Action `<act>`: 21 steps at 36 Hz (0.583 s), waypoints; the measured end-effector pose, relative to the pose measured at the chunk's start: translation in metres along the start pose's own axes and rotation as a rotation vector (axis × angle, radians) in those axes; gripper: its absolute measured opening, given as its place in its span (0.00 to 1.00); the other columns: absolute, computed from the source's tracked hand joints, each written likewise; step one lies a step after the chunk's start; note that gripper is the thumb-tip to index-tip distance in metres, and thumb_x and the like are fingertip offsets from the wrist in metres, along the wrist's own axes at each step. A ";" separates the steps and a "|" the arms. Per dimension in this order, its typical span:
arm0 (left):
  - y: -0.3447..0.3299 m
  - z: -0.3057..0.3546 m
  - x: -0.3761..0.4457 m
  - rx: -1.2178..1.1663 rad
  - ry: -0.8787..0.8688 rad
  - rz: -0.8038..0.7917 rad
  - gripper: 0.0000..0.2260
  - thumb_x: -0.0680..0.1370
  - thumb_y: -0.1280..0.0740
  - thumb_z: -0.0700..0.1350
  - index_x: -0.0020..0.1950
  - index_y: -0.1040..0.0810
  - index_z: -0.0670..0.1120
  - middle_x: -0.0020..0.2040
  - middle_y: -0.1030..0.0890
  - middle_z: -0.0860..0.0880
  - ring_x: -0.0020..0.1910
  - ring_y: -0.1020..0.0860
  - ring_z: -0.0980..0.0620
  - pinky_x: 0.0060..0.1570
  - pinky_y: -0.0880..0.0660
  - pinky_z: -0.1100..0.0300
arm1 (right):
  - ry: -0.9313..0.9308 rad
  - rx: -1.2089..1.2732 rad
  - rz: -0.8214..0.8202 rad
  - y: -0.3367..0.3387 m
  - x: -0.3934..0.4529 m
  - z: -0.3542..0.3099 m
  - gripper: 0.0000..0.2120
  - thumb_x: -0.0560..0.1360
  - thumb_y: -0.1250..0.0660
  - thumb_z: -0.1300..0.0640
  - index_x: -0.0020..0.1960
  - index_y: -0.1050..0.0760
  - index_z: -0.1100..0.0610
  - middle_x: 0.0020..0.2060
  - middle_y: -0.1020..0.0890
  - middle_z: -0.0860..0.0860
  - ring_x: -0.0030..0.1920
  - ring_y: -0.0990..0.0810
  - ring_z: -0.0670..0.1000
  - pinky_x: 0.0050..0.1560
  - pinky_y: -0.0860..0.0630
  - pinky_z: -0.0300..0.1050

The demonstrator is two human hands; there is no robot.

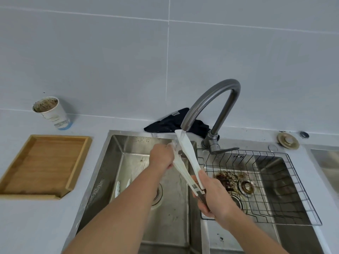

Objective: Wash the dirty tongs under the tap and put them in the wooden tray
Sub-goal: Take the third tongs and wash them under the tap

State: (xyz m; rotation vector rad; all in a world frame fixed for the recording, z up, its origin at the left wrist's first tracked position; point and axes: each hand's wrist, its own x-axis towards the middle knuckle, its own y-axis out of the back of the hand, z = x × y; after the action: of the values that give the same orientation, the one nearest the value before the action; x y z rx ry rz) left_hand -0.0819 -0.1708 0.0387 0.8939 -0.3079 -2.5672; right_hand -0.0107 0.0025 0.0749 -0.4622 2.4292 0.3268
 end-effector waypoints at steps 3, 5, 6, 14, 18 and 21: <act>0.002 -0.002 0.002 -0.006 -0.045 -0.021 0.18 0.84 0.40 0.46 0.37 0.23 0.42 0.36 0.19 0.42 0.28 0.23 0.49 0.24 0.27 0.61 | -0.016 0.066 -0.013 0.003 0.000 0.003 0.32 0.83 0.47 0.38 0.55 0.27 0.70 0.30 0.30 0.57 0.20 0.39 0.48 0.22 0.43 0.36; 0.002 -0.003 0.000 -0.023 -0.060 -0.041 0.18 0.84 0.40 0.45 0.36 0.23 0.42 0.37 0.18 0.42 0.32 0.20 0.48 0.28 0.21 0.59 | -0.036 0.105 -0.010 0.004 0.004 0.005 0.33 0.82 0.47 0.37 0.57 0.26 0.69 0.35 0.30 0.60 0.20 0.39 0.48 0.22 0.43 0.36; 0.002 -0.003 -0.001 -0.032 -0.059 -0.058 0.17 0.84 0.40 0.44 0.36 0.23 0.43 0.39 0.17 0.42 0.36 0.18 0.46 0.33 0.18 0.56 | -0.040 0.113 -0.008 0.004 0.006 0.006 0.34 0.82 0.47 0.36 0.57 0.26 0.69 0.36 0.30 0.60 0.21 0.39 0.49 0.23 0.43 0.37; -0.002 -0.015 -0.013 -0.202 0.014 -0.178 0.09 0.80 0.39 0.35 0.57 0.22 0.40 0.51 0.16 0.40 0.48 0.16 0.44 0.50 0.16 0.48 | -0.051 0.190 0.004 0.000 0.014 0.007 0.30 0.84 0.48 0.39 0.56 0.23 0.66 0.36 0.26 0.61 0.23 0.38 0.51 0.25 0.45 0.42; -0.004 -0.026 -0.026 -0.329 0.039 -0.278 0.14 0.79 0.36 0.35 0.64 0.24 0.42 0.54 0.17 0.39 0.50 0.15 0.44 0.50 0.16 0.49 | -0.066 0.240 0.043 -0.007 0.013 0.002 0.30 0.84 0.48 0.40 0.56 0.21 0.65 0.36 0.24 0.61 0.23 0.36 0.51 0.26 0.43 0.42; -0.006 -0.032 -0.041 -0.459 0.064 -0.384 0.14 0.79 0.34 0.34 0.65 0.25 0.41 0.52 0.17 0.38 0.46 0.15 0.44 0.41 0.18 0.54 | -0.080 0.311 0.063 -0.010 0.013 -0.003 0.28 0.84 0.48 0.40 0.55 0.19 0.61 0.32 0.21 0.56 0.22 0.33 0.50 0.24 0.41 0.39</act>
State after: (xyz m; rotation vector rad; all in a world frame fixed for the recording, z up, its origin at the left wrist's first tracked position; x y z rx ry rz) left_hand -0.0345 -0.1493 0.0343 0.9198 0.5029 -2.7603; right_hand -0.0176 -0.0108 0.0675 -0.2306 2.3642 -0.0091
